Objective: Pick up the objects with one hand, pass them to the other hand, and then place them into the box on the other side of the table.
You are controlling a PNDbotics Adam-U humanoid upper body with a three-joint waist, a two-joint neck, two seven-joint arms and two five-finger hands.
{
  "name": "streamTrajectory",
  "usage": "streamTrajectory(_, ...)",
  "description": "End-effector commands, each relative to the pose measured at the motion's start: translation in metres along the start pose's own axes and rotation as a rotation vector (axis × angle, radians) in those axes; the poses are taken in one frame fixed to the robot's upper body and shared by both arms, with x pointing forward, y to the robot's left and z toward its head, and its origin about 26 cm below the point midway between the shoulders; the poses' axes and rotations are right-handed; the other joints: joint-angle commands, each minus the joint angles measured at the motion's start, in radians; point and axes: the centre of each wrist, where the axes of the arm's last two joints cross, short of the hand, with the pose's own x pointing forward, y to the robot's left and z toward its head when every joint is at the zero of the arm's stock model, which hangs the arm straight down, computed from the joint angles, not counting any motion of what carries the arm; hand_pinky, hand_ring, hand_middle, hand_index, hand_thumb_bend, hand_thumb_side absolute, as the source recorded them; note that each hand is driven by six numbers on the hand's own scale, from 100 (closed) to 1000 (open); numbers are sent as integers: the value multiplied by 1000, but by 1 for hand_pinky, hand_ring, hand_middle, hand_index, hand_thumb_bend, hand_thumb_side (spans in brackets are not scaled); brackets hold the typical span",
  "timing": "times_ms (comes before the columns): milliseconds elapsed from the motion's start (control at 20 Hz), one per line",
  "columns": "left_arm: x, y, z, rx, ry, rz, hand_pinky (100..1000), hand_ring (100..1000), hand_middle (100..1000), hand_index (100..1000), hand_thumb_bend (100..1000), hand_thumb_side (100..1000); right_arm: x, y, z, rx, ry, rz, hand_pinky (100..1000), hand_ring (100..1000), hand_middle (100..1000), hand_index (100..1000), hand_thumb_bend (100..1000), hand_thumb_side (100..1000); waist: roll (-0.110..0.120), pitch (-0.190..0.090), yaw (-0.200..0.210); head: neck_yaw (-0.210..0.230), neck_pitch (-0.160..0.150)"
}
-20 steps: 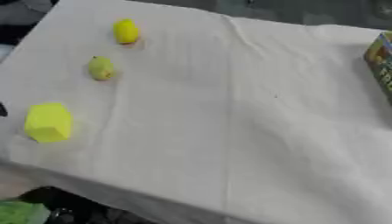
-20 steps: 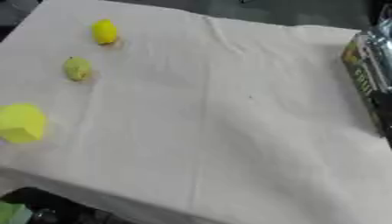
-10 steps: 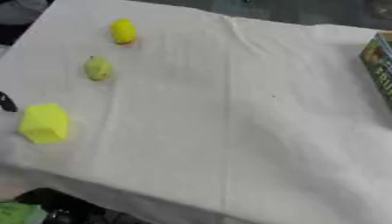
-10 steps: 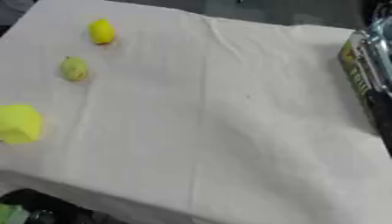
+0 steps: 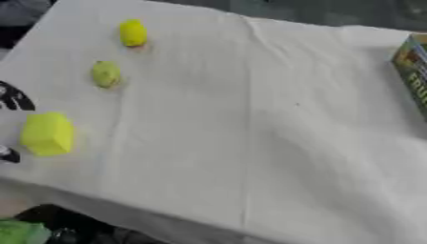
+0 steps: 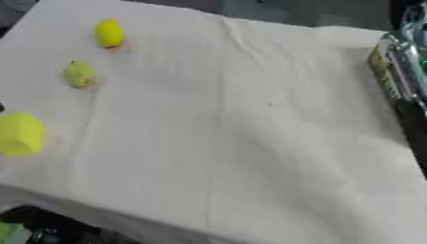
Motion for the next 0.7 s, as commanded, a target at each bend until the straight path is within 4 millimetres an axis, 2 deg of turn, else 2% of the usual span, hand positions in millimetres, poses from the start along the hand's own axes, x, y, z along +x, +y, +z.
streamTrajectory(50, 0, 10, 3, 21, 2, -19, 836, 824, 782, 836, 723, 175, 6, -3, -4, 0, -28, -2, 863, 840, 841, 772, 399, 419, -6, 2, -2, -2, 6)
streamTrajectory(250, 6, 9, -4, 15, -22, -30, 811, 803, 765, 825, 700, 146, 6, -2, -4, 0, -26, -5, 863, 840, 841, 772, 397, 420, -6, 3, -5, -4, 6)
streamTrajectory(450, 7, 6, -9, -6, -19, -25, 779, 764, 725, 798, 631, 100, 5, -2, -4, -3, -24, -5, 863, 841, 841, 772, 395, 420, -3, 5, -7, -4, 6)
streamTrajectory(700, 8, 6, -10, -30, -17, -21, 689, 678, 630, 726, 465, 100, 4, -2, -4, -3, -23, -7, 863, 841, 842, 772, 392, 421, -2, 7, -9, -8, 6)
